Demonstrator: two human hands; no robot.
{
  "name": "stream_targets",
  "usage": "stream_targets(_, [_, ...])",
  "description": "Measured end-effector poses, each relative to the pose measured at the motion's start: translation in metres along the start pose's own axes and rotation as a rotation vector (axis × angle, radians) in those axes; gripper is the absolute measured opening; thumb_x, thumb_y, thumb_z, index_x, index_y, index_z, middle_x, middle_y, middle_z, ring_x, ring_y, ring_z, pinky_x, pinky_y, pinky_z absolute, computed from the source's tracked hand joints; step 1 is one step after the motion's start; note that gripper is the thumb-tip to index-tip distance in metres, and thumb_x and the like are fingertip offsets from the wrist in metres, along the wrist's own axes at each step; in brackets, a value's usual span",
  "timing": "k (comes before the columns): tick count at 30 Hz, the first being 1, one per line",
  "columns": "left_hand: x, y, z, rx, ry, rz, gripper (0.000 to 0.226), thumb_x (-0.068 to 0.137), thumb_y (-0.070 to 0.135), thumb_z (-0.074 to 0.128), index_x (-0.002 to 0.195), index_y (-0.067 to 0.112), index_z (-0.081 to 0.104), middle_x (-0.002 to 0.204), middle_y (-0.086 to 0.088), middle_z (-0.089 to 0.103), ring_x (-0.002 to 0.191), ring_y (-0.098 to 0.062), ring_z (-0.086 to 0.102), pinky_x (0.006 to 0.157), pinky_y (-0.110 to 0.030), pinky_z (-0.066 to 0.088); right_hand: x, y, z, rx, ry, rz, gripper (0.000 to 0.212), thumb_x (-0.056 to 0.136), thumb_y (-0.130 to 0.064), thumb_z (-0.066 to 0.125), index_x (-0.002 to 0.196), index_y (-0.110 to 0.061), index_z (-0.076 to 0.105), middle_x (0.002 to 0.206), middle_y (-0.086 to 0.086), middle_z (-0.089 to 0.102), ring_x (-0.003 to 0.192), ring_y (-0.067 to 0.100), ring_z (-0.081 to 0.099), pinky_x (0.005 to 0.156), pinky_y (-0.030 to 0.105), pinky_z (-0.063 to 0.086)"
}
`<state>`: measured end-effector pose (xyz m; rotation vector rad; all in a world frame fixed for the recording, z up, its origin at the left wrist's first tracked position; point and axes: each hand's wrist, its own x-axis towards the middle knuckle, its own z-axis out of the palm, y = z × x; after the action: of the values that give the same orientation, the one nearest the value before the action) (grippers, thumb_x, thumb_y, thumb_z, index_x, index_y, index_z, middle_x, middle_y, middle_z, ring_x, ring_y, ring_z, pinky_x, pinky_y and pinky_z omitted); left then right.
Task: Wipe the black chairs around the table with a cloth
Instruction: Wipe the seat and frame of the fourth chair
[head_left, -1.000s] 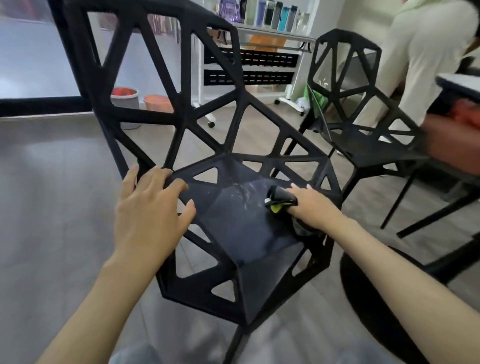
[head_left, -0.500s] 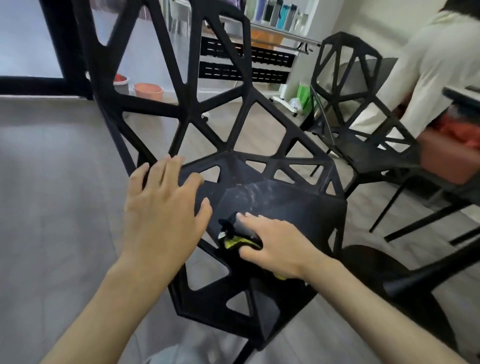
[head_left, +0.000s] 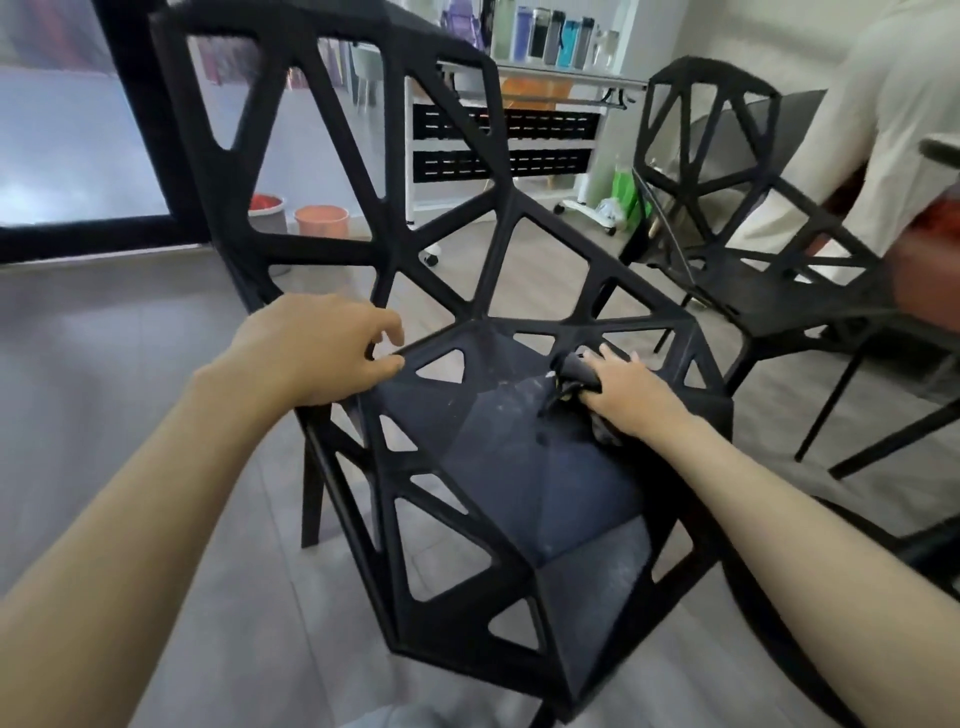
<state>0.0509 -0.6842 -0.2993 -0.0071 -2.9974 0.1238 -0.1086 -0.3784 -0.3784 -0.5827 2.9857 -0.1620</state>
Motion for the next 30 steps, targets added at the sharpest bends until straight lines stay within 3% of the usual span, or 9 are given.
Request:
stream_targets(3, [0.000,-0.001,0.003,-0.002,0.031,-0.040,0.038,0.098,0.063,0.042,0.128,0.045,0.057,0.116,0.020,0.066,0.106,-0.015,0.064,0.077,-0.036,0.050,0.008,-0.008,0.010,-0.010,0.093,0.039,0.052,0.101,-0.041,0.052,0.146,-0.015,0.047,0.152,0.011,0.049,0.138,0.040,0.045,0.107,0.047,0.038])
stream_targets(5, [0.000,0.000,0.004,-0.006,0.061,-0.063,0.037,0.099,0.060,0.042,0.128,0.043,0.058,0.116,0.019,0.067,0.106,-0.016,0.065,0.073,-0.034,0.045,-0.007,-0.034,0.017,0.018,0.054,-0.029,0.051,0.099,-0.048,0.050,0.140,-0.017,0.050,0.142,0.010,0.058,0.131,0.038,0.054,0.102,0.047,0.044])
stream_targets(8, [-0.002,0.003,0.002,-0.054,0.107,-0.086,0.035,0.100,0.056,0.043,0.127,0.040,0.060,0.120,0.017,0.069,0.107,-0.016,0.064,0.074,-0.034,0.042,-0.047,-0.087,0.026,0.100,-0.041,-0.227,0.066,0.099,-0.053,0.049,0.158,-0.025,0.037,0.156,0.003,0.050,0.139,0.031,0.049,0.111,0.044,0.040])
stream_targets(11, [-0.006,0.004,-0.002,-0.029,0.078,-0.073,0.037,0.102,0.056,0.042,0.130,0.040,0.059,0.119,0.015,0.067,0.110,-0.017,0.063,0.077,-0.035,0.046,-0.079,-0.124,0.030,0.199,-0.119,-0.410,0.065,0.101,-0.037,0.056,0.161,-0.031,0.031,0.163,-0.010,0.038,0.144,0.020,0.042,0.115,0.035,0.034])
stream_targets(14, [-0.009,0.008,-0.006,0.028,0.036,-0.027,0.038,0.104,0.058,0.040,0.133,0.042,0.057,0.117,0.012,0.064,0.111,-0.018,0.061,0.081,-0.036,0.049,-0.066,-0.117,0.033,0.233,-0.141,-0.459,0.068,0.099,-0.029,0.061,0.160,-0.037,0.031,0.161,-0.016,0.039,0.146,0.021,0.042,0.117,0.038,0.037])
stream_targets(17, [-0.009,0.007,-0.007,0.023,0.039,-0.036,0.038,0.104,0.058,0.038,0.134,0.042,0.057,0.122,0.011,0.063,0.113,-0.018,0.060,0.087,-0.038,0.052,-0.029,-0.094,0.035,0.137,-0.124,-0.399,0.069,0.101,-0.027,0.060,0.161,-0.038,0.028,0.165,-0.015,0.033,0.154,0.026,0.030,0.119,0.043,0.033])
stream_targets(24, [-0.006,0.004,0.002,-0.021,0.152,-0.011,0.033,0.103,0.053,0.039,0.127,0.045,0.061,0.120,0.016,0.066,0.111,-0.014,0.061,0.086,-0.038,0.054,0.055,-0.037,0.025,0.049,0.096,-0.059,0.061,0.101,-0.027,0.057,0.157,-0.020,0.036,0.157,0.006,0.047,0.144,0.040,0.042,0.111,0.049,0.041])
stream_targets(27, [-0.003,0.004,0.005,-0.047,0.198,-0.020,0.031,0.102,0.052,0.042,0.124,0.044,0.062,0.118,0.018,0.066,0.110,-0.012,0.061,0.077,-0.035,0.048,0.044,-0.047,0.029,0.023,0.133,-0.054,0.056,0.100,-0.035,0.055,0.152,-0.018,0.042,0.143,0.014,0.058,0.128,0.041,0.055,0.100,0.050,0.048])
stream_targets(30, [-0.001,0.003,0.007,-0.058,0.227,-0.031,0.030,0.101,0.054,0.044,0.122,0.043,0.063,0.116,0.018,0.066,0.108,-0.012,0.062,0.072,-0.034,0.043,0.005,-0.076,0.034,0.039,0.057,-0.180,0.062,0.100,-0.042,0.051,0.158,-0.022,0.037,0.150,0.009,0.056,0.131,0.036,0.055,0.104,0.045,0.044])
